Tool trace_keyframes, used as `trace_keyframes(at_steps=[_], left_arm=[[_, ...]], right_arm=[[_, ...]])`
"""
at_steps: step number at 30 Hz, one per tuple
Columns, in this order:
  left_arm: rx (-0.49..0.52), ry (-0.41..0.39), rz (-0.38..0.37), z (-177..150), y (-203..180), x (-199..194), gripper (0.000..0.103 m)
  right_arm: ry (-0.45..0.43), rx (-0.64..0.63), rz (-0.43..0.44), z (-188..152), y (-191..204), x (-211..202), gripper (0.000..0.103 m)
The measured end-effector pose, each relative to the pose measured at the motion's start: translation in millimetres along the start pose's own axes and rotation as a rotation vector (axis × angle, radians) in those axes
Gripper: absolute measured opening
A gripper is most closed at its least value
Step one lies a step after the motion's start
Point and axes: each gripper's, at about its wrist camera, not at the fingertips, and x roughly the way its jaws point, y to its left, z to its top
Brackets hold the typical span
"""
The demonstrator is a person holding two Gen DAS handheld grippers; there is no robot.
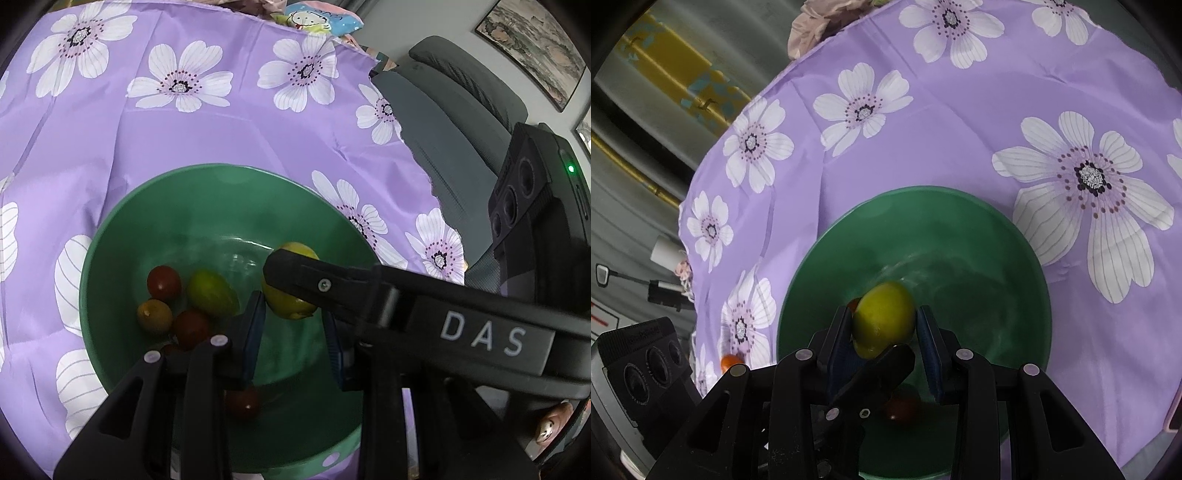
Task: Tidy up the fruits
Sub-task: 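Lower the lime into the bowl and open the right gripper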
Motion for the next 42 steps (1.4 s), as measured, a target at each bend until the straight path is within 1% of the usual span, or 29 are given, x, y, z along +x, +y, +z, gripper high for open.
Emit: trace_keyframes(at_steps=[7, 30, 36, 37, 38, 42], left_arm=[[-0.003, 0.012, 0.005, -0.1, 0.3, 2.6, 0.031], [-0.011, 0.028, 0.022, -2.3, 0.3, 6.5, 0.031], [0.004, 0.014, 0.054, -4.2, 0.0, 3.3, 0.031], [0.004, 0.009, 0.055, -4.2, 0.6, 1.2, 0.034], [0.006, 0.001, 0.056, -4.0, 0.7, -1.7, 0.040], [0.016, -0.036, 0.075, -3.1, 2.1, -17.7, 0.048]], right_arm=[[0.017, 0.004, -0.008, 0.6, -1.2, 2.6, 0.037], [0.025, 0.001, -0.025, -0.9, 0.5, 6.8, 0.037], [0.014, 0.005, -0.033, -0.5, -1.0, 5.7, 0.037], [0.011, 0.011, -0.030, -0.6, -1.6, 4.9, 0.037], [0.008, 0.013, -0.028, 0.2, -2.3, 4.4, 0.037], [-0.015, 0.012, -0.033, 0.4, -0.2, -0.2, 0.041]])
